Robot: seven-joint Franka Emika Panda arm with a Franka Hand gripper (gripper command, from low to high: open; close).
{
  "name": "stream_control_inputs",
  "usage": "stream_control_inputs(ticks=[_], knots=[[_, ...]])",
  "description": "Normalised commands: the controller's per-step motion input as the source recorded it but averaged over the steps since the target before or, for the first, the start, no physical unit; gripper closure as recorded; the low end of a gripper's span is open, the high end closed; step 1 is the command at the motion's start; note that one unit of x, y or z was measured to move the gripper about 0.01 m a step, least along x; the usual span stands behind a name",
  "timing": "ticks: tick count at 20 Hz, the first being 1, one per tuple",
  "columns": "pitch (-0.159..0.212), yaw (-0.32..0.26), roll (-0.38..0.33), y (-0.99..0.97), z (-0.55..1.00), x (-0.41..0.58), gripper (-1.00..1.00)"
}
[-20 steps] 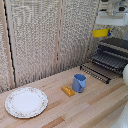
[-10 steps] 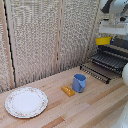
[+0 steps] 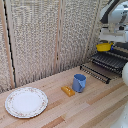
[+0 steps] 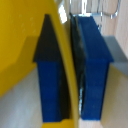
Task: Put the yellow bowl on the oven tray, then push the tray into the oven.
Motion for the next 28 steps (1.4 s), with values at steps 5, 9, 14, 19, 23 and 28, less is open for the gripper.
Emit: stream_control_inputs(ticks=[5,9,14,19,23,28], knots=[[0.043,0.006,0.0,-0.17,-0.19,0.235,1.0],[-0.002,-0.001,0.0,-0.42,-0.04,0.225,1.0],[-0.049,-0.002,0.0,-0.61,0.12,0.074,1.0],[-0.045,0.005,-0.001,-0.56,0.15,0.0,1.0],[-0.028,0.069,0.0,-0.24,0.01,-0.025,1.0],[0.008,0.023,-0.003,0.0,0.0,0.001,-1.0]])
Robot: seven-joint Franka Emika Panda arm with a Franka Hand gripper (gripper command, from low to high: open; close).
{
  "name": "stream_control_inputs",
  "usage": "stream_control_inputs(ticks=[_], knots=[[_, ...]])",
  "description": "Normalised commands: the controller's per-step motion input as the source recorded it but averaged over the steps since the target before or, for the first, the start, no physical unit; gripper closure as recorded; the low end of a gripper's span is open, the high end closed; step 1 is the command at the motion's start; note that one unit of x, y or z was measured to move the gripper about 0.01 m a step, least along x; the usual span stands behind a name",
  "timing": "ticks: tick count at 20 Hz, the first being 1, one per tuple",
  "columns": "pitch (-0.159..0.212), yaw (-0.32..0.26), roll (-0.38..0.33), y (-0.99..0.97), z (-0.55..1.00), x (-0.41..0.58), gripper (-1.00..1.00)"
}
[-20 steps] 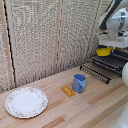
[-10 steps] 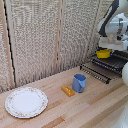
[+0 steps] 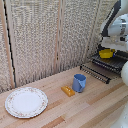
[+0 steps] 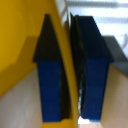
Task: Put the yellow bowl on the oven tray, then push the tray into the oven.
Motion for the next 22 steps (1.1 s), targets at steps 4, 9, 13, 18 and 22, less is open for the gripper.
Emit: stream_control_inputs(ticks=[4,9,13,18,22], knots=[[0.0,-0.059,0.0,0.0,0.0,0.025,-1.0],[0.004,-0.107,-0.132,0.26,0.1,0.006,-1.0],[0.015,-0.15,-0.179,0.38,0.54,0.104,-1.0],[0.045,-0.09,-0.247,0.53,0.31,0.034,-1.0],[0.08,0.004,-0.306,0.54,0.19,0.001,-1.0]])
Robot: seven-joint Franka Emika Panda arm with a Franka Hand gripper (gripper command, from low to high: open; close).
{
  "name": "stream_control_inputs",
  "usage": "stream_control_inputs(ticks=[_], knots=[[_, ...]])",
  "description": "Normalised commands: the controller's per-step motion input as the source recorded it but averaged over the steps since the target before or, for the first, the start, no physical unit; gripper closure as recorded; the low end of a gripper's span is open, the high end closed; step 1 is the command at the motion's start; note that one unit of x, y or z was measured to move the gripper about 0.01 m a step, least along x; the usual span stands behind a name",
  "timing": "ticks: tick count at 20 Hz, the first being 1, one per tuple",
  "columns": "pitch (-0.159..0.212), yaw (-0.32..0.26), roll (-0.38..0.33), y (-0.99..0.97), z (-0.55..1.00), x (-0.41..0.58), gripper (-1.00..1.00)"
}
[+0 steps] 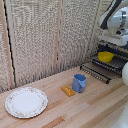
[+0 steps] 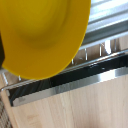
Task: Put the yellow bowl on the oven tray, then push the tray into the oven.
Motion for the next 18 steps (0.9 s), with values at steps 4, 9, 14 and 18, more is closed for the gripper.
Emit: stream_control_inputs(ticks=[4,9,14,18], knots=[[0.153,0.204,-0.178,0.16,0.41,-0.017,-1.0],[0.16,0.294,-0.137,0.03,0.4,-0.094,-1.0],[0.197,0.298,-0.133,0.11,0.43,-0.095,-1.0],[0.173,0.302,-0.133,0.05,0.4,-0.104,-1.0]])
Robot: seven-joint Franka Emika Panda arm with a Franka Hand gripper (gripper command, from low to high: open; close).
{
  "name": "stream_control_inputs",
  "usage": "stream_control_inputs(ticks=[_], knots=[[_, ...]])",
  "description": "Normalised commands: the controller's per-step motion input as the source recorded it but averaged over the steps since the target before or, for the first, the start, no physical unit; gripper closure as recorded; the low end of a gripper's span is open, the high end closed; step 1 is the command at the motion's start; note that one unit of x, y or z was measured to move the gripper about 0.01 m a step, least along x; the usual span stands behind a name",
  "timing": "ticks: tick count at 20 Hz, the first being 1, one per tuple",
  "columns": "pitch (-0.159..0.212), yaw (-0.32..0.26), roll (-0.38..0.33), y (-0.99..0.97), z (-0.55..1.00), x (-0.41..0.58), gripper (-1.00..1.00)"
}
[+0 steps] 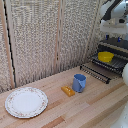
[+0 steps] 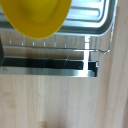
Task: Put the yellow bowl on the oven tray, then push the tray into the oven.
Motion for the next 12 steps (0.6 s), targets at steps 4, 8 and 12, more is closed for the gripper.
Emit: stream_control_inputs(ticks=[4,8,12], knots=[[0.143,0.306,-0.135,0.0,0.36,-0.111,-1.0],[0.079,0.302,-0.155,0.0,0.24,-0.109,-1.0],[0.027,0.263,-0.233,-0.05,0.03,-0.096,-1.0]])
